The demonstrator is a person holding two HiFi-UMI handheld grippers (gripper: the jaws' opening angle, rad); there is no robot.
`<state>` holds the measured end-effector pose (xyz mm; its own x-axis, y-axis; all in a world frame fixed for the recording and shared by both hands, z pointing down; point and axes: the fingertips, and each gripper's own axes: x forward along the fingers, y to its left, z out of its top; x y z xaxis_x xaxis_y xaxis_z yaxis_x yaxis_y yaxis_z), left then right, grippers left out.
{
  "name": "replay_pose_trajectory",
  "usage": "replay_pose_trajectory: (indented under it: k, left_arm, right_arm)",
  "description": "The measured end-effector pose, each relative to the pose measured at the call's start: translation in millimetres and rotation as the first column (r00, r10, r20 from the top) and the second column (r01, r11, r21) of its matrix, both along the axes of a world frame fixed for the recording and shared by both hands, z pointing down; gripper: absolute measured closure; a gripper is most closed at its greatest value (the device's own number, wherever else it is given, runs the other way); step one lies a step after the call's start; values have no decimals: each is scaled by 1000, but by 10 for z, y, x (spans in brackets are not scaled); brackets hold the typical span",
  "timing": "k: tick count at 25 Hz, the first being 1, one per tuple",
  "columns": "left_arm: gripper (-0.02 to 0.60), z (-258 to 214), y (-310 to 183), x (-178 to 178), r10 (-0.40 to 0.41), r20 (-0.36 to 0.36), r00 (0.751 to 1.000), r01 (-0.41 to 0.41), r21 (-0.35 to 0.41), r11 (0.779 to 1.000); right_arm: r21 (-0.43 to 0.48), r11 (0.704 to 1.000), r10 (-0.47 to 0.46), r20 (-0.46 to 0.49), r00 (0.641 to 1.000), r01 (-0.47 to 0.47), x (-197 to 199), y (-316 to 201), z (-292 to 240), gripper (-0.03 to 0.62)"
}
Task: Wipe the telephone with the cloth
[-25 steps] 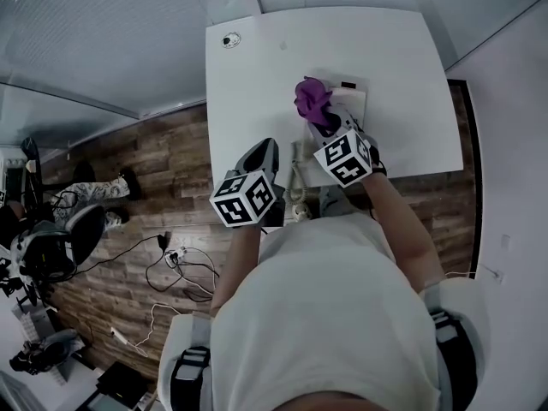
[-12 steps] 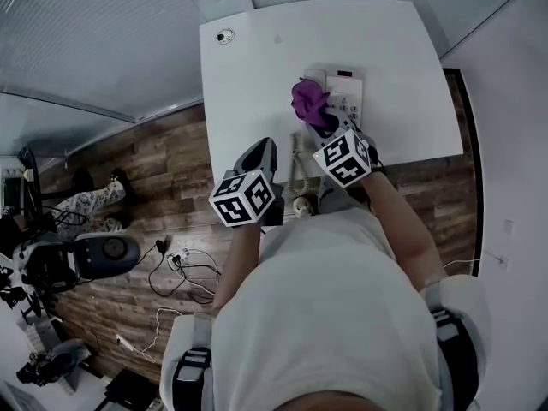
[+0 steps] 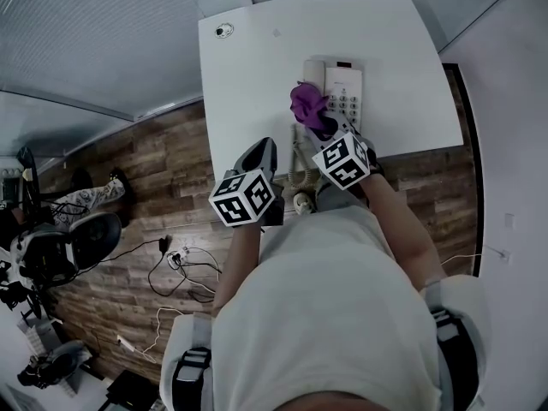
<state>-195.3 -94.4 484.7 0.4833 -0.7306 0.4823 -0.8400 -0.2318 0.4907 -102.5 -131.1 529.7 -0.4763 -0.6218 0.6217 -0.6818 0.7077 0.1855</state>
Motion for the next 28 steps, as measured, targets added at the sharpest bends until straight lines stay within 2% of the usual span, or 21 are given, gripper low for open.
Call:
replay_pose_trajectory:
  k: [12, 28]
  left_arm:
    - [561, 19, 298, -43, 8, 20, 1000, -8, 3, 1000]
    - [561, 39, 463, -60, 13, 18, 1000, -13, -6, 1000]
  right_arm:
    - [-16, 1000, -8, 3, 1000, 8, -49, 367, 120, 499]
    - [-109, 994, -29, 25, 999, 31, -187, 674, 390, 499]
